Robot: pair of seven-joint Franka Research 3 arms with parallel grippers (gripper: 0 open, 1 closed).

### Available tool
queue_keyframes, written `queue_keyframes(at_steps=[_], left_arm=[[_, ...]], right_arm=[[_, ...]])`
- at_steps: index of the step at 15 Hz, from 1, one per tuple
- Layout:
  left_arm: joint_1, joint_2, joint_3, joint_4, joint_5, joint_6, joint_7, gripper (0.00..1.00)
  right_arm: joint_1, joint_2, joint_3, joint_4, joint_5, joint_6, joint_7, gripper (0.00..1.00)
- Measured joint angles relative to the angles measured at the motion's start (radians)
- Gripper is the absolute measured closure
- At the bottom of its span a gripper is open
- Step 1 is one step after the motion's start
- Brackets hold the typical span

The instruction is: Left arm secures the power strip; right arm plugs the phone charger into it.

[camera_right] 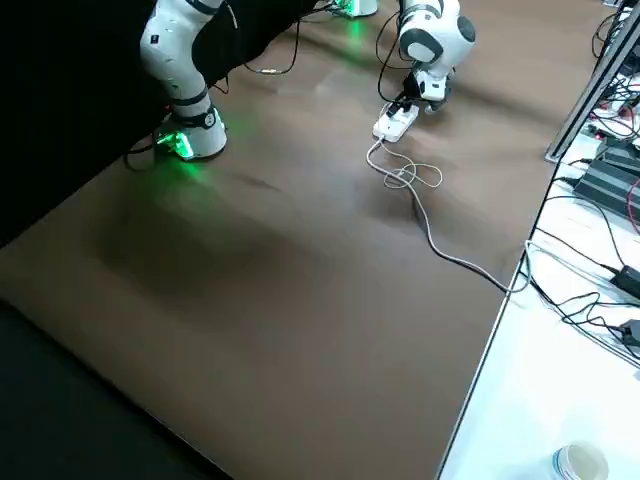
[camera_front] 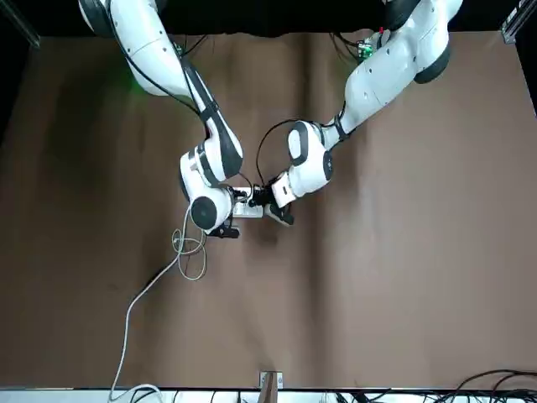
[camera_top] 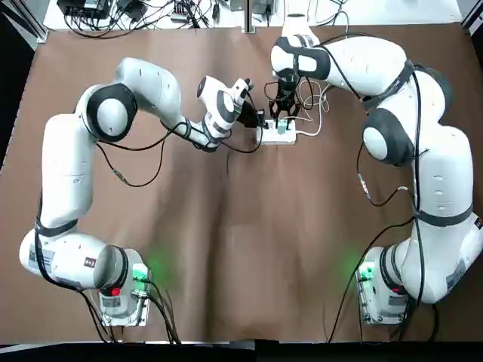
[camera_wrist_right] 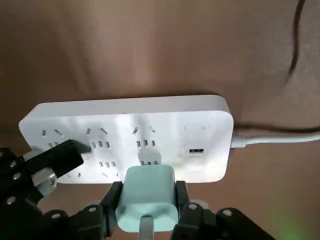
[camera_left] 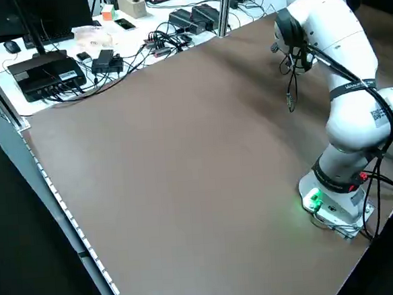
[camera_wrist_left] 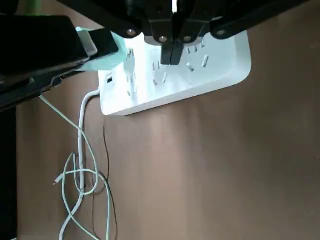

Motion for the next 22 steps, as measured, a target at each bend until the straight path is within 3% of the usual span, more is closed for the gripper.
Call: queue_keyframes(at_steps=[22], left_arm=[[0.000,0.000,0.000,0.000,0.000,0.000,0.000,0.99]], right_arm=[[0.003,0.008,0.001,-0.001,-0.002,0.018,-0.005,0.52]])
